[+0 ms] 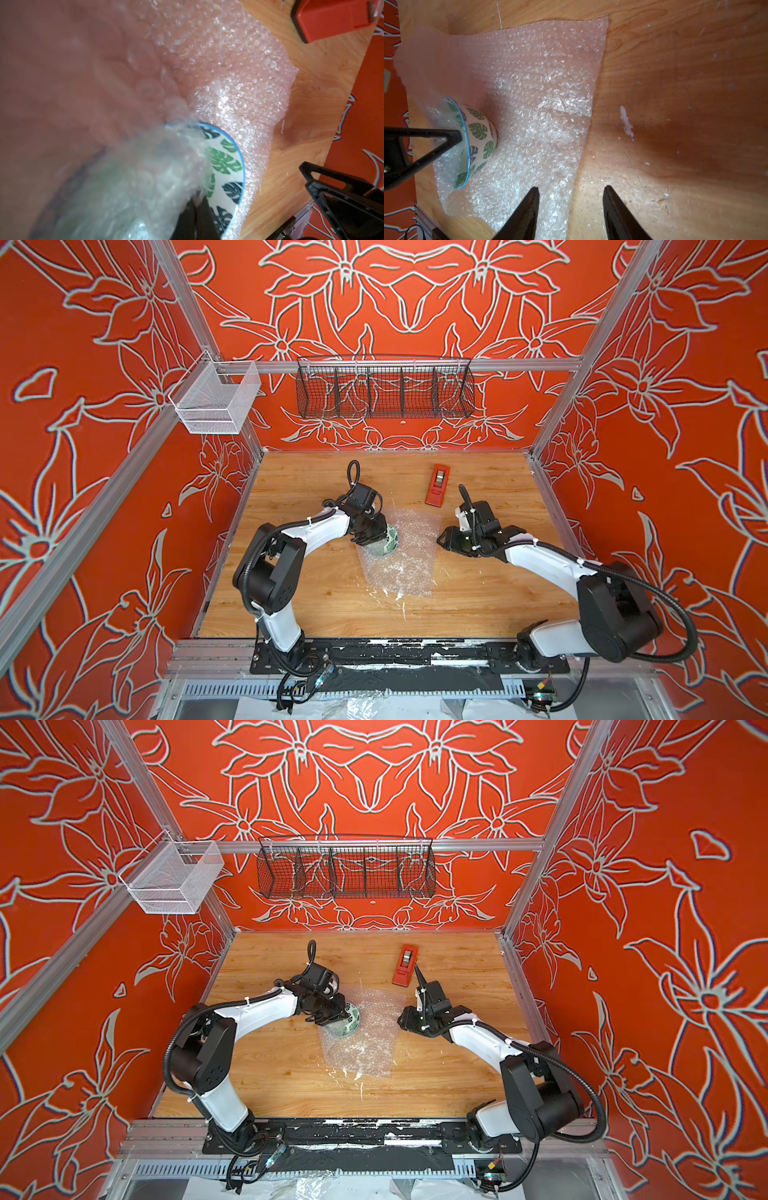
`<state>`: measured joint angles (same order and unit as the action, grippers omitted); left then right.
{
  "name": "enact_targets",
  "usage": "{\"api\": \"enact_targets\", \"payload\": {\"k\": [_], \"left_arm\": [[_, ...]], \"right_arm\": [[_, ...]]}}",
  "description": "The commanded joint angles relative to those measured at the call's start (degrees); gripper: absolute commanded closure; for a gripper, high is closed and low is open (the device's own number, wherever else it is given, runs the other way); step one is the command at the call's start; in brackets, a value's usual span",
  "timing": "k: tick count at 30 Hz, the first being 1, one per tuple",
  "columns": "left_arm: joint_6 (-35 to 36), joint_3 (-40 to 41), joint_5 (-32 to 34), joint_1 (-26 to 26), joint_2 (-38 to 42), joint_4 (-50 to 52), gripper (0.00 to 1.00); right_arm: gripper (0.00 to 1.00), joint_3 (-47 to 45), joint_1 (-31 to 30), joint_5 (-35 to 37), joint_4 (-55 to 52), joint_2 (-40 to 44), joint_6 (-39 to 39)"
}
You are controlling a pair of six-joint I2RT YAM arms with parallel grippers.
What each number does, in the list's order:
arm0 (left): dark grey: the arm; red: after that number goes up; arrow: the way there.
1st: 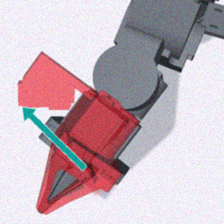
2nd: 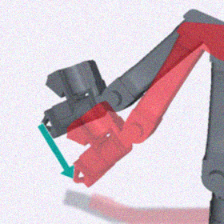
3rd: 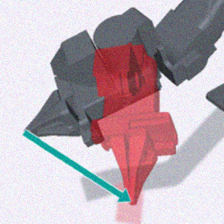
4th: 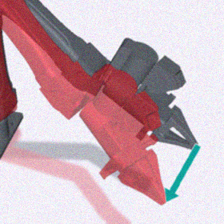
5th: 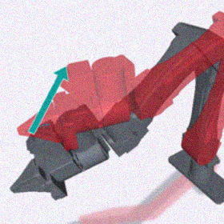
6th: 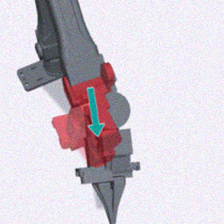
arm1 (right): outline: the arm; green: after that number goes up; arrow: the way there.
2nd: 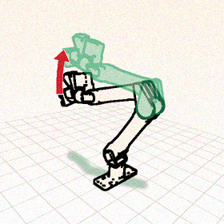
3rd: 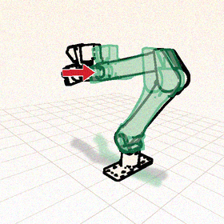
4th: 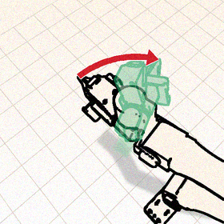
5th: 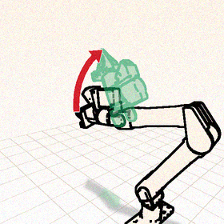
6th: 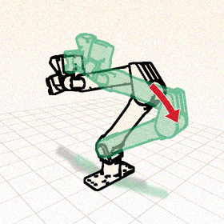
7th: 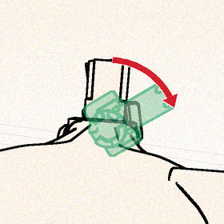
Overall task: Wrap bowls in bubble wrap
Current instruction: Wrap the bowl in bubble wrap.
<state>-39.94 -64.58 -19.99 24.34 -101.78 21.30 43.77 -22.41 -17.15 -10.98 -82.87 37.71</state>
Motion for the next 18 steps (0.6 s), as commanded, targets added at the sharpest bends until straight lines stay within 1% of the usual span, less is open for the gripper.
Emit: {"api": "enact_targets", "payload": {"k": [1, 5, 10, 12, 18], "left_arm": [[-0.6, -1.5, 0.8, 0.3, -3.1, 0.0, 1.0], [-0.3, -3.2, 1.3, 0.6, -6.3, 0.5, 1.0], [-0.4, -4.7, 1.3, 1.2, -9.4, 0.5, 1.0], [-0.6, -4.7, 1.6, 1.4, -9.9, 0.3, 1.0], [-0.7, -4.6, 2.2, 1.7, -10.3, 0.7, 1.0]], "right_arm": [[0.46, 1.2, 1.0, -2.2, 5.9, -3.8, 1.3], [0.45, 4.8, 1.3, -2.1, 7.4, -9.7, 1.4], [0.43, 8.5, 1.4, 0.2, 7.6, -15.3, 2.1], [0.42, 8.8, 1.4, 1.3, 8.6, -16.1, 2.9], [0.4, 8.5, 1.5, 7.7, 5.8, -15.6, 3.0]]}}
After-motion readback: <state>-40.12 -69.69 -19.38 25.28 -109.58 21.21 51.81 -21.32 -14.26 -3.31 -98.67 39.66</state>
